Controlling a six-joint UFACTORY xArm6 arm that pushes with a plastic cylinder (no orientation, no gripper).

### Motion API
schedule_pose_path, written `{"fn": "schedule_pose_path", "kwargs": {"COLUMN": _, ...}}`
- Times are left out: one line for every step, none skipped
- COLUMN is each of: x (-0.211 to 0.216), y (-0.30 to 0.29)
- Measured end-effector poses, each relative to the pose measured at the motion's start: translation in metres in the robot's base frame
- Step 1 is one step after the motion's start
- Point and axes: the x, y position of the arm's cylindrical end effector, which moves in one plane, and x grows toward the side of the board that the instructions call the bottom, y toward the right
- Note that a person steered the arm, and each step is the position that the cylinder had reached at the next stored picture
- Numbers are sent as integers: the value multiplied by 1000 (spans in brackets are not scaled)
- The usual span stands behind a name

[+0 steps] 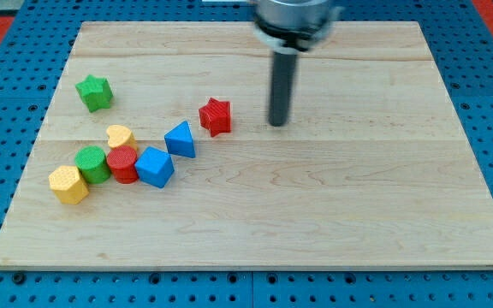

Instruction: Drag the red star to the top of the blue triangle

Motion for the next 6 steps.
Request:
{"fn": "schedule_pose_path", "kwargs": {"x": -3, "y": -86}}
{"fn": "schedule_pose_path", "kwargs": {"x": -50, "y": -84}}
{"fn": "schedule_pose_path", "kwargs": {"x": -18, "y": -115}}
{"fn": "schedule_pose_path", "kwargs": {"x": 14, "y": -130}}
{"fn": "schedule_pose_path", "kwargs": {"x": 17, "y": -162}}
{"fn": "schedule_pose_path", "kwargs": {"x": -24, "y": -150}}
